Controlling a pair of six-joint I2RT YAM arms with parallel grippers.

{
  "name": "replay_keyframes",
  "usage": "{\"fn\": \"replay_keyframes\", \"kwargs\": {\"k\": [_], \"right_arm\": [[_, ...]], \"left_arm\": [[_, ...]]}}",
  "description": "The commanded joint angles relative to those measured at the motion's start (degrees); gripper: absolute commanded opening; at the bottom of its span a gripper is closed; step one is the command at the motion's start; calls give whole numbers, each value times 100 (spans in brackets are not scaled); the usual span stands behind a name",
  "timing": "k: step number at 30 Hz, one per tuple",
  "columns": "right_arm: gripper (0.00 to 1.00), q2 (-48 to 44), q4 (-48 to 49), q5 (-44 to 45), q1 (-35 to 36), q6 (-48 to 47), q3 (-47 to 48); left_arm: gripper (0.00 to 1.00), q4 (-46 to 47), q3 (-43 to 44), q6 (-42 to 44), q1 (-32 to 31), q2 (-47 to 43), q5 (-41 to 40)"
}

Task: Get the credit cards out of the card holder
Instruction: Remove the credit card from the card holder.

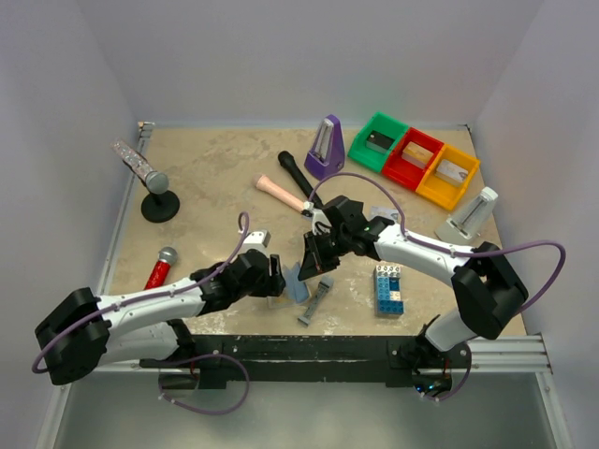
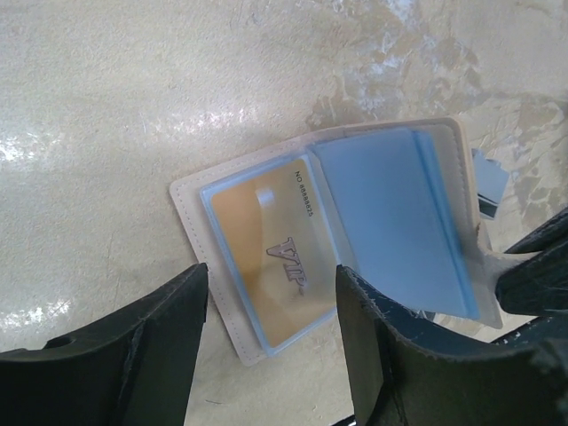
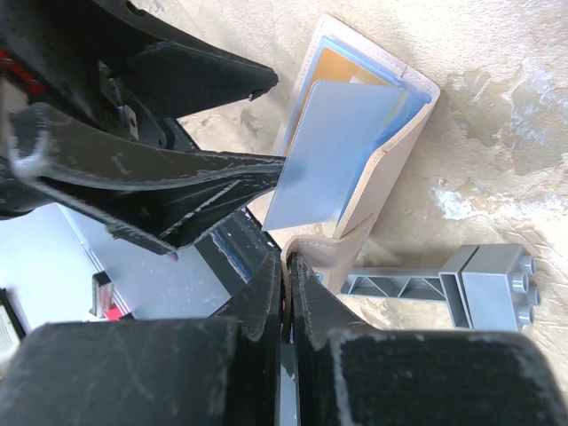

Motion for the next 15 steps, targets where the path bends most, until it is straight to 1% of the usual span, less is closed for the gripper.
{"fn": "replay_keyframes", "kwargs": {"k": [1, 3, 5, 8, 10, 12, 14, 15], "right_arm": [[8, -225, -95, 184, 28, -20, 21], [24, -304, -130, 254, 28, -3, -14], [36, -409, -200, 394, 28, -11, -49], [44, -673, -375, 736, 20, -20, -111], [46, -918, -499, 991, 20, -64, -163], [44, -1095, -552, 1168, 20, -125, -207], [36, -1174, -543, 1160, 19, -196, -225], [26, -1157, -552, 1133, 11, -213, -225]], "left_arm": [[63, 343, 287, 206, -15, 295, 121], [63, 405, 489, 311, -15, 471, 235], [63, 405, 744, 425, -15, 673, 340], [63, 466, 1034, 540, -15, 954, 463], [63, 493, 1218, 566, -15, 1148, 560], [63, 589, 1359, 584, -15, 1341, 700], [63, 651, 1456, 567, -15, 1543, 771], [63, 660, 1491, 558, -15, 1649, 789]]}}
